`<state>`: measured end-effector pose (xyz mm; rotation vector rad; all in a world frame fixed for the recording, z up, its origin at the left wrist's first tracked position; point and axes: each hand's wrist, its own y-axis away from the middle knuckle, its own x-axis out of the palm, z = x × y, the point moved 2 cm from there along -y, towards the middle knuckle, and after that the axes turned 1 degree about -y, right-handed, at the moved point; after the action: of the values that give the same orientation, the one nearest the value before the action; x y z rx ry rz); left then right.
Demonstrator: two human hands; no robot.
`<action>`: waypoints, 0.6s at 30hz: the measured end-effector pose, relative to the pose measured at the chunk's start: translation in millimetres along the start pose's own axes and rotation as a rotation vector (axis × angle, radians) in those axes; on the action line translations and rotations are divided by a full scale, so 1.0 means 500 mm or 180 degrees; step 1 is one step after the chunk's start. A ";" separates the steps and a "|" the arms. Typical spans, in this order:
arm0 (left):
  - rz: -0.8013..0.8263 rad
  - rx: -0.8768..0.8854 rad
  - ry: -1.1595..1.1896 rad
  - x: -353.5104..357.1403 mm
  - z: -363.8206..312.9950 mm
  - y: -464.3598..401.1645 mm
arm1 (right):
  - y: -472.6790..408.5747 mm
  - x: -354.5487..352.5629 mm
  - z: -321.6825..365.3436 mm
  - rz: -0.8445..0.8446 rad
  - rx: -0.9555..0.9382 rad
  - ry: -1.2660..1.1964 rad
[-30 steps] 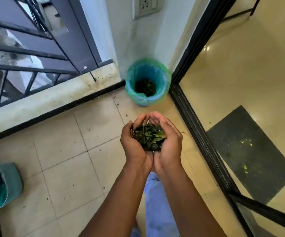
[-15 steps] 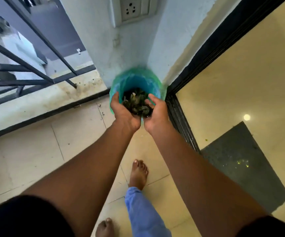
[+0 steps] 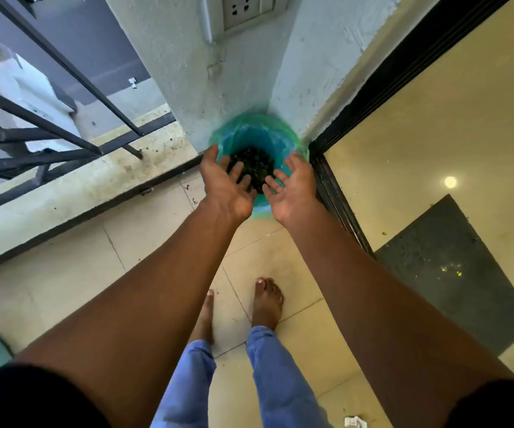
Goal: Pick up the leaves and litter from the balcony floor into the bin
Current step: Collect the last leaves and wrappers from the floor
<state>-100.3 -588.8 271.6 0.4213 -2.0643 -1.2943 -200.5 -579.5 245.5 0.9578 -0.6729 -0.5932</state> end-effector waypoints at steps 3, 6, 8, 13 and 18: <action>0.0562 -0.0204 -0.0323 -0.039 0.010 0.032 | 0.061 -0.029 -0.008 0.0049 -0.0300 0.0197; 0.1096 -0.0466 -0.0660 -0.070 0.023 0.100 | 0.152 -0.075 -0.021 -0.0149 -0.0732 0.0431; 0.1286 -0.0539 -0.0974 -0.087 0.030 0.148 | 0.221 -0.108 -0.034 -0.0234 -0.0963 0.0599; 0.1481 -0.0680 -0.2545 -0.138 0.098 0.281 | 0.392 -0.245 -0.115 -0.0574 -0.1260 0.0673; 0.1446 -0.0270 -0.4222 -0.217 0.223 0.341 | 0.463 -0.423 -0.253 -0.1180 -0.1168 0.0534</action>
<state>-84.4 -372.6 350.8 -1.2146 -2.7836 -1.4922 -208.2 -256.3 344.2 0.7781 -0.2216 -0.9167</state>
